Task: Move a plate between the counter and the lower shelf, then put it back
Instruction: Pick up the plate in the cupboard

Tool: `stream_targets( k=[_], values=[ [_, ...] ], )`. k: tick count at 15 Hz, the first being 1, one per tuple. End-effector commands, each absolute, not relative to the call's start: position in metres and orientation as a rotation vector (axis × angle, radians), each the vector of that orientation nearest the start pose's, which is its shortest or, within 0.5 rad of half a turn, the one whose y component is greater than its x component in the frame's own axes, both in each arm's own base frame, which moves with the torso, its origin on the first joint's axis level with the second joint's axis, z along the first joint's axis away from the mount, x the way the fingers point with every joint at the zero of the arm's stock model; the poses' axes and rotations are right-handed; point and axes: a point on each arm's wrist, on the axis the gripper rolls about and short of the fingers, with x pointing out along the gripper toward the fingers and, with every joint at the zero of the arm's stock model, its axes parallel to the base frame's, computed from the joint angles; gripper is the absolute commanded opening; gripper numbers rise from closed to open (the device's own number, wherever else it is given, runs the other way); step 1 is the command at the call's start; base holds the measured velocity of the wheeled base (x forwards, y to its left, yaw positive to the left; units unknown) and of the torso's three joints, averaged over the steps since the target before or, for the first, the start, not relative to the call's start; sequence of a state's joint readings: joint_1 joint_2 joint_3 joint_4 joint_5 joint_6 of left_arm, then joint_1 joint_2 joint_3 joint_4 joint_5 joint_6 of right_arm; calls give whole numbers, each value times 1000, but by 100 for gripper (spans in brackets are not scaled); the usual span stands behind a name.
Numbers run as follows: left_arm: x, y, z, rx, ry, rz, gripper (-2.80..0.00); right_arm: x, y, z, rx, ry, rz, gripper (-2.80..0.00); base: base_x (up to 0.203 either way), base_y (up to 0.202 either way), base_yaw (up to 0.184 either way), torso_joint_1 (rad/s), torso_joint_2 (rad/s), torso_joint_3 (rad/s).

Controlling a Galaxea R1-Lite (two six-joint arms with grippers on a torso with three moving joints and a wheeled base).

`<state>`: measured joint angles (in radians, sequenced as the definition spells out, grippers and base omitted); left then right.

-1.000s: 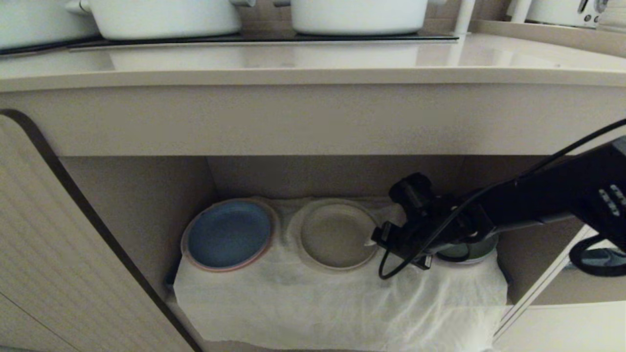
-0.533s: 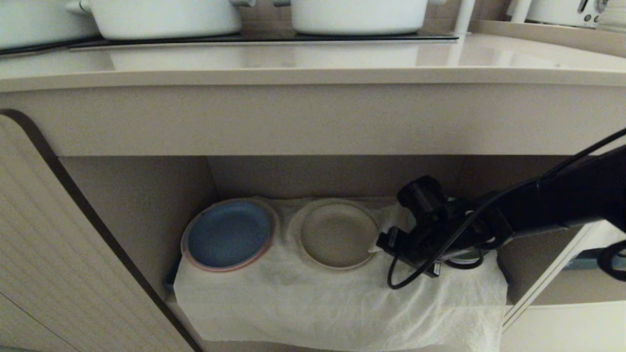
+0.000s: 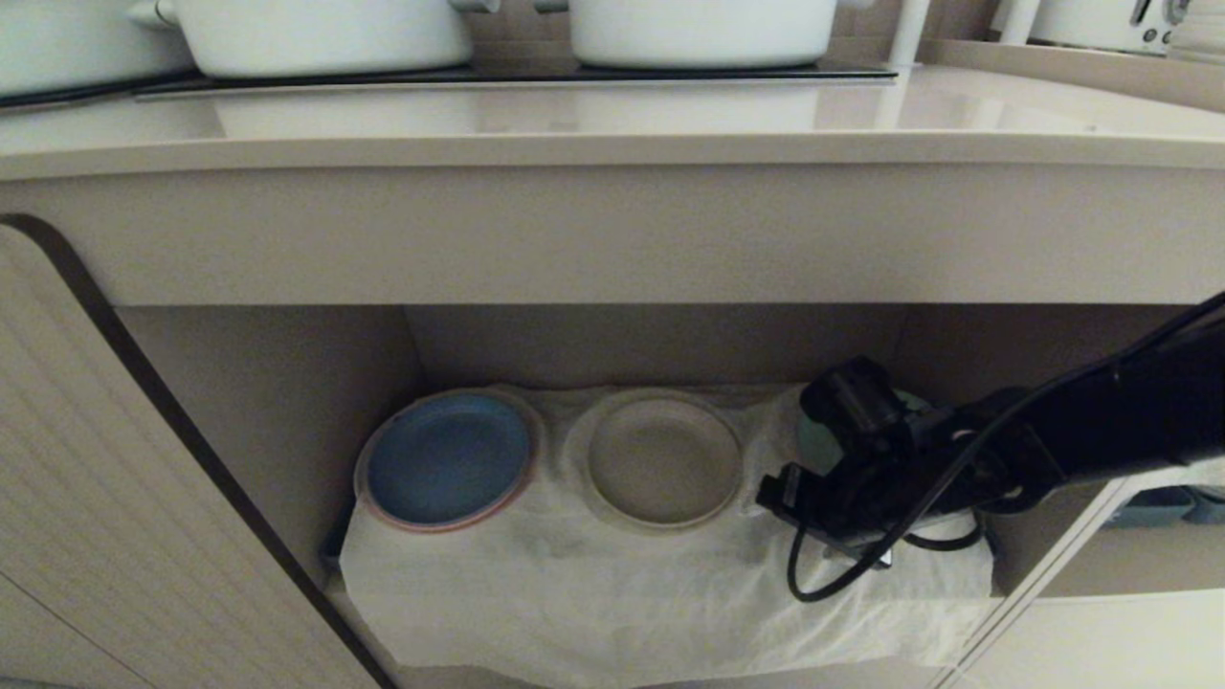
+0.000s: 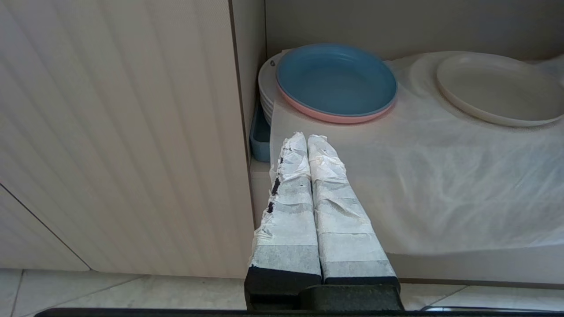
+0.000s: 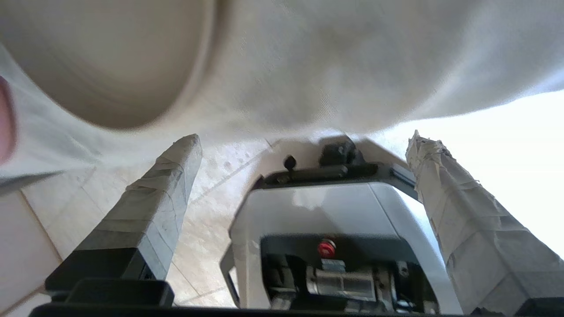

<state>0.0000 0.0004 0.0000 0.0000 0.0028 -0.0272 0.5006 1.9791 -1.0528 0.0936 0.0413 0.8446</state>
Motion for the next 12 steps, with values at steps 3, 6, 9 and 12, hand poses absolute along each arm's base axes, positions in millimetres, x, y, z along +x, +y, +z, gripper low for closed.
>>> stream_targets(
  k=[3,6,9,12],
  values=[
    [-23,0,75,-28,0,3,-280,277,152,96,488,1139,50,0,0,0,0,0,0,0],
    [-23,0,75,-28,0,3,-280,265,146,94,483,1155,41,-280,0,0,0,0,0,0],
    [-23,0,75,-28,0,3,-280,254,140,94,473,1182,27,-280,0,0,0,0,0,0],
    [-23,0,75,-28,0,3,-280,242,133,96,468,1187,24,-280,0,0,0,0,0,0]
  ],
)
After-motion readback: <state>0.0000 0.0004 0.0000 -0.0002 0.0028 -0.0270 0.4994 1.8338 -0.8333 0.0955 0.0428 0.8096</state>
